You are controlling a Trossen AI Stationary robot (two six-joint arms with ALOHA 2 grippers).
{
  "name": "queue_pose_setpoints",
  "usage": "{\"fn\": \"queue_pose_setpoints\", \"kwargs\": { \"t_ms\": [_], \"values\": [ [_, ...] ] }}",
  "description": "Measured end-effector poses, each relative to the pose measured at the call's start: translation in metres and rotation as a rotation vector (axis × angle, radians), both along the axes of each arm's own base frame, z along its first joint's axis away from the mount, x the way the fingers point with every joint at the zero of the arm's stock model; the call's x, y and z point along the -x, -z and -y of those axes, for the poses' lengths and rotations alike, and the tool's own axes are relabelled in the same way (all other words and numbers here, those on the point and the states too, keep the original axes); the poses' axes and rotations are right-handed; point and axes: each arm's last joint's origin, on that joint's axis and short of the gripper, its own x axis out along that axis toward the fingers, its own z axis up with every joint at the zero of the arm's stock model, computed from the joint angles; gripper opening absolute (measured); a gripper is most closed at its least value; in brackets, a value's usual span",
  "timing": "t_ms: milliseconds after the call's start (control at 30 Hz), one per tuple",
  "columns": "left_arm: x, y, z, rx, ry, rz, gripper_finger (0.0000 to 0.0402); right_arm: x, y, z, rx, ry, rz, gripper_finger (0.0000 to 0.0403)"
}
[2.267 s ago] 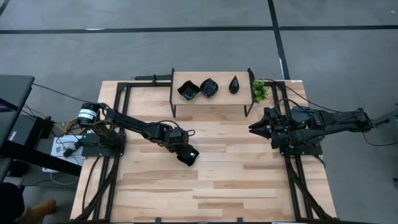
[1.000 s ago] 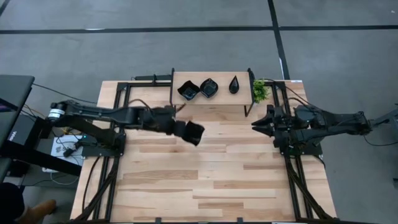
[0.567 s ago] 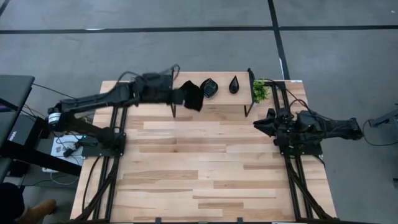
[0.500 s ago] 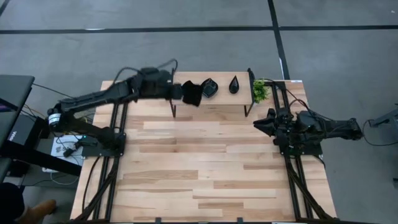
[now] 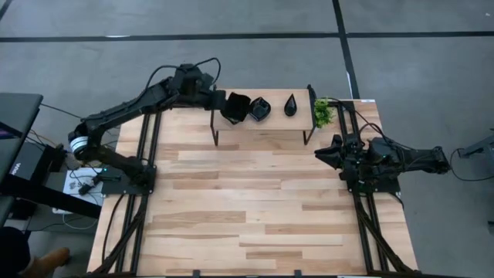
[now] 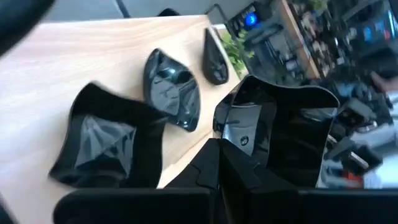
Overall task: Pick & Place Mini shaped plates
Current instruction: Stack the distorted square plate on top of the other distorted square plates on the shelf
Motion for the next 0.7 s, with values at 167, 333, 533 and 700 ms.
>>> {"fn": "queue_pose_setpoints", "kwargs": {
  "t_ms": [167,333,533,700],
  "values": [
    [-0.008,0.001,-0.024,-0.011,0.074,-0.133,0.0004,0.000,0.000,0.000,0.000,0.000,0.000,0.0092],
    [-0.005,0.000,-0.042,-0.013,0.151,-0.310,0.0004,0.000,0.000,0.000,0.000,0.000,0.000,0.0092],
    [0.000,-0.009,-0.056,-0.075,0.166,-0.314,0.0004,0.000,0.000,0.000,-0.009,0.000,0.001,0.0092],
    [-0.001,-0.004,-0.060,-0.099,0.198,-0.332,0.0004,0.000,0.000,0.000,-0.009,0.000,0.001,0.0092]
  ]
}}
